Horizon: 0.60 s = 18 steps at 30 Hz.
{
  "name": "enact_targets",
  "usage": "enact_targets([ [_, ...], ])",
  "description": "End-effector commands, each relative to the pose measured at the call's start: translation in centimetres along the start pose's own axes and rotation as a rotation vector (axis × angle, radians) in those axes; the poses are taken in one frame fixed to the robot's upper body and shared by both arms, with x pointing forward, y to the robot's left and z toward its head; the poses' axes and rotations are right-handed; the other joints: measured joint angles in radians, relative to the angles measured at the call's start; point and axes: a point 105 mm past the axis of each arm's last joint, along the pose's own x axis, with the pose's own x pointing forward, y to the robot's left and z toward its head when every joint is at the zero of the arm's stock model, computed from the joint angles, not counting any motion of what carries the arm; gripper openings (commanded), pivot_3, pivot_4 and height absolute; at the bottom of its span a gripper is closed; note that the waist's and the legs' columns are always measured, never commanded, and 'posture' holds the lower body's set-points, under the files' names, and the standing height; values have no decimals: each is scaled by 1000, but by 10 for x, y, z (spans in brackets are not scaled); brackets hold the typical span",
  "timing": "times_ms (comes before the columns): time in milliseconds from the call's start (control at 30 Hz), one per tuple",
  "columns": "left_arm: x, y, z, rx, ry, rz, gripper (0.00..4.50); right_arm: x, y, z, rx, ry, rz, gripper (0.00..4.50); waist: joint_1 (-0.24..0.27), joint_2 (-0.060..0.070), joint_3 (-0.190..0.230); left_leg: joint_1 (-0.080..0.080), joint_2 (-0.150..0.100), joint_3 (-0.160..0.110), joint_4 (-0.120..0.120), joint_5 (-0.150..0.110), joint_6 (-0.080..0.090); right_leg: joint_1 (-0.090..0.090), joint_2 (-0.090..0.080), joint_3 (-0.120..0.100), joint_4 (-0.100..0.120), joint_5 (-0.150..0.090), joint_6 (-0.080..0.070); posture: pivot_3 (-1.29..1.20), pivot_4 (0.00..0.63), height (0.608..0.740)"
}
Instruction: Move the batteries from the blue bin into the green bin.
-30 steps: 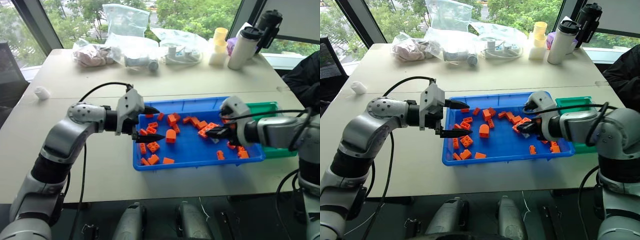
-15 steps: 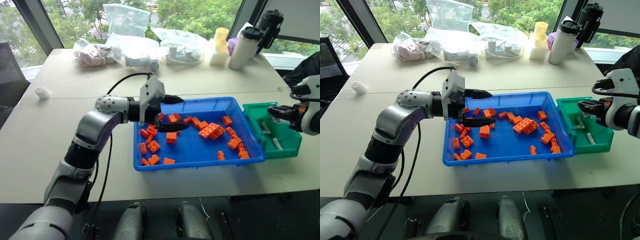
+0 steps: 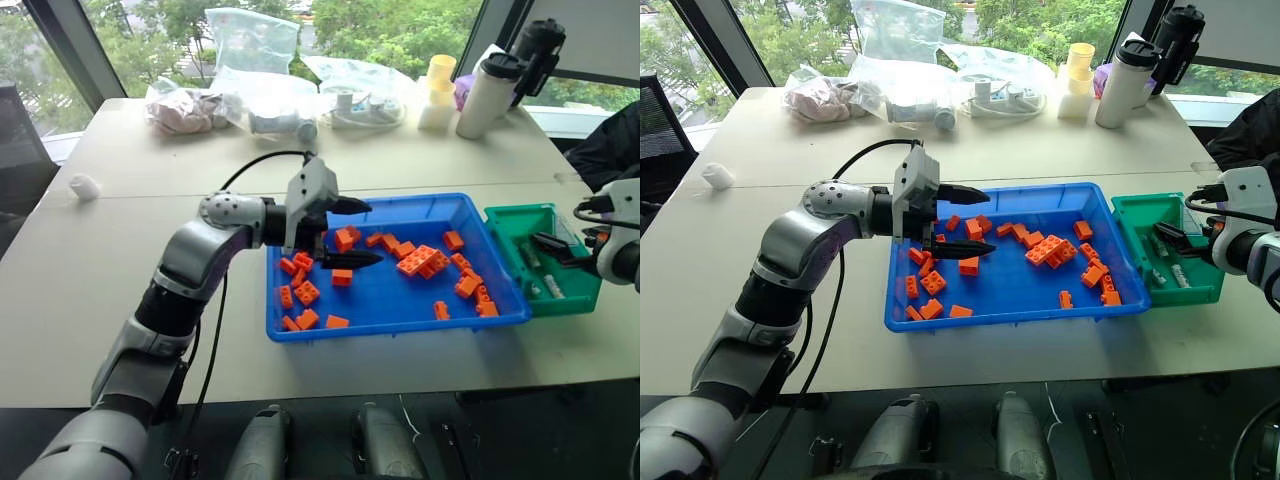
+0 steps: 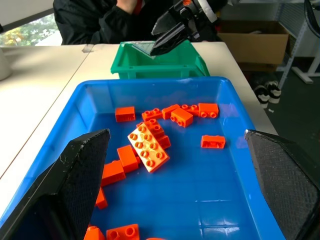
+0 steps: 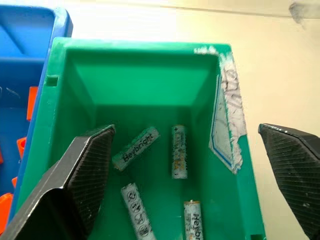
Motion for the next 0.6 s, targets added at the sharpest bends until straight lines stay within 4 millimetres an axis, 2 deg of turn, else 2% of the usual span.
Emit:
enact_targets([
  [33,-25,2,15,-6,-30,24,4500,-27,27,63,-26,-349,182,4446,-6,1,0,0,1,0,0,0,0,0,1,0,0,0,0,0,150,740],
  [167,-52,4,17,-31,-11,92,4500,-47,55,62,-58,-423,375,4446,1,1,0,0,2,-2,-1,0,0,0,3,0,0,0,0,0,150,740],
  [300,-85,-1,20,-87,19,152,4500,-61,71,43,-67,-350,552,4446,6,0,1,0,1,-2,0,0,0,1,1,0,-1,0,0,0,150,740],
  [400,-112,-8,18,-150,56,227,4500,-68,67,21,-55,-237,637,4446,4,0,0,0,0,-2,0,0,0,2,0,0,-1,0,0,0,150,740],
  [500,-128,-17,11,-210,83,289,4500,-70,57,11,-55,-195,639,4446,3,0,0,1,1,-2,0,0,0,3,0,-1,-1,0,0,0,150,740],
  [600,-142,-20,10,-287,36,366,4500,-69,52,4,-62,-186,635,4446,2,0,0,3,1,-2,0,0,0,4,0,-1,-1,0,0,0,150,740],
])
